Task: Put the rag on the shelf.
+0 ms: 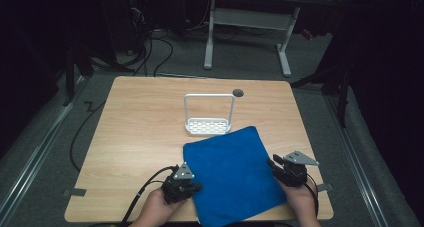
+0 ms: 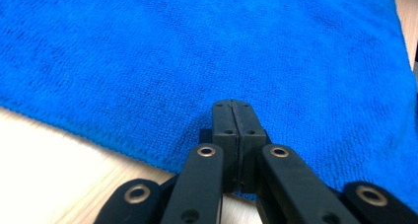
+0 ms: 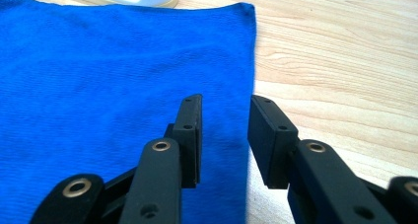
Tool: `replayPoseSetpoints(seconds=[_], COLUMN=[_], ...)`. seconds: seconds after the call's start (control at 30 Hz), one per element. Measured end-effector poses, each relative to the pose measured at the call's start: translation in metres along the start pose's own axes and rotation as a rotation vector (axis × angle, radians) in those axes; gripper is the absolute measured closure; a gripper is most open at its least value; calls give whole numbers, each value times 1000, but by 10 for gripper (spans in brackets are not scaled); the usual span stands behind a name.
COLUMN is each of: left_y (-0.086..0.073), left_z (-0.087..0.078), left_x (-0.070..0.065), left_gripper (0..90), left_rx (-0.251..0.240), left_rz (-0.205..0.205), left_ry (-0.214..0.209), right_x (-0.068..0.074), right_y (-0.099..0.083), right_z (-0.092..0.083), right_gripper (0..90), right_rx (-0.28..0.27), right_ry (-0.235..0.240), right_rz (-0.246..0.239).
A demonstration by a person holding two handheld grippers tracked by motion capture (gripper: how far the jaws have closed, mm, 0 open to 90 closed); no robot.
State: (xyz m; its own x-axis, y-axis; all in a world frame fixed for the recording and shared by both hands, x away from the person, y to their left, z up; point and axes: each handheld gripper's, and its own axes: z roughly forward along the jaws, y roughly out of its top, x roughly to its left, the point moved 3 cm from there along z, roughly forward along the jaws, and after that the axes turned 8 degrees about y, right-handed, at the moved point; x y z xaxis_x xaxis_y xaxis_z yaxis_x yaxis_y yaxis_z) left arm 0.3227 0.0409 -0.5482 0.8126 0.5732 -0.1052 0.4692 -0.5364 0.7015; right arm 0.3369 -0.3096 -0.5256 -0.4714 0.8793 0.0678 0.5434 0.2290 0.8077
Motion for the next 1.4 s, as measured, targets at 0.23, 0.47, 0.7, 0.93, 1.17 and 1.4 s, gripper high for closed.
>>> replayPoseSetpoints(seconds=[0.23, 0.47, 0.7, 0.93, 1.17, 1.4], left_y=[-12, -18, -20, -20, -22, -32], left_z=[-13, -22, -24, -24, -27, -36], left_x=[18, 42, 49, 50, 50, 50], left_gripper=[899, 899, 899, 898, 890, 888], left_rx=[-4, -11, -21, -24, -16, -17], left_rz=[-51, -116, -139, -136, -137, -160], left_ry=[13, 49, 63, 65, 67, 55], right_x=[6, 21, 31, 33, 36, 45], right_y=[1, 4, 12, 9, 4, -2], right_z=[5, 17, 31, 49, 48, 40], right_gripper=[703, 799, 900, 900, 900, 900], right_rx=[5, 33, 50, 135, 143, 148], right_ry=[20, 60, 90, 97, 100, 135], right_rz=[2, -20, -59, -78, -78, -94])
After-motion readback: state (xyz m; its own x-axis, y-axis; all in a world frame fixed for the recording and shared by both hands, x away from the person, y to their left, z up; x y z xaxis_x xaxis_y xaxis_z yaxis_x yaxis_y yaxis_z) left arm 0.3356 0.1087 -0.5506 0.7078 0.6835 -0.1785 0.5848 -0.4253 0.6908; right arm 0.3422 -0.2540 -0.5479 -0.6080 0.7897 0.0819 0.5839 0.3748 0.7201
